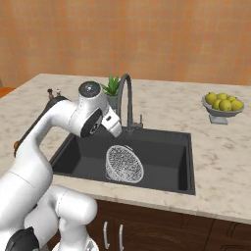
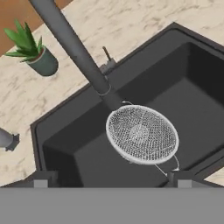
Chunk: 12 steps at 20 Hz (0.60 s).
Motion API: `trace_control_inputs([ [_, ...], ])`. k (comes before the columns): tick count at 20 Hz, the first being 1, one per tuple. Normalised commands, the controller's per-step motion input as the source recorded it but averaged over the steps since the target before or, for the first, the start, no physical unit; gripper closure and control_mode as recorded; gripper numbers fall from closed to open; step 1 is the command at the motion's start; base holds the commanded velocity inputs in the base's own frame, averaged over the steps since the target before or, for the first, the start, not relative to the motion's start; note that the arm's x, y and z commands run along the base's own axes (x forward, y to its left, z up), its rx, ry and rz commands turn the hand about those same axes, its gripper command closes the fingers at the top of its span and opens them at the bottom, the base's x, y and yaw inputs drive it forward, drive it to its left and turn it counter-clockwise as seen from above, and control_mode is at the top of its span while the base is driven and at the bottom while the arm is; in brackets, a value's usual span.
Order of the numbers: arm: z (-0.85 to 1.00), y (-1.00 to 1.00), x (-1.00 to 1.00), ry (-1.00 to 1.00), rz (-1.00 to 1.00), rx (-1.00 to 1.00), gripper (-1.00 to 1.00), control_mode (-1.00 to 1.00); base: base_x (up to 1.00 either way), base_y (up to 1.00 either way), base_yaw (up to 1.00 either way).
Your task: Put the colander in the sink, put the peach in the colander, and turn on the sink faucet and pour water over the colander.
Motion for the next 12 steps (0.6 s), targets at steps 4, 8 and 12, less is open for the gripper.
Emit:
trace_control_inputs([
  [4, 0.27, 0.97, -0.07, 0.03, 0.23, -0.02, -1.0, -1.0, 0.0, 0.0, 0.0],
  [8, -0.01, 1.0, 0.0, 0.23, 0.49, -0.08, -1.0, -1.0, 0.0, 0.0, 0.0],
  [12, -0.12, 1.0, 0.0, 0.13, 0.5, -0.06, -1.0, -1.0, 0.0, 0.0, 0.0],
])
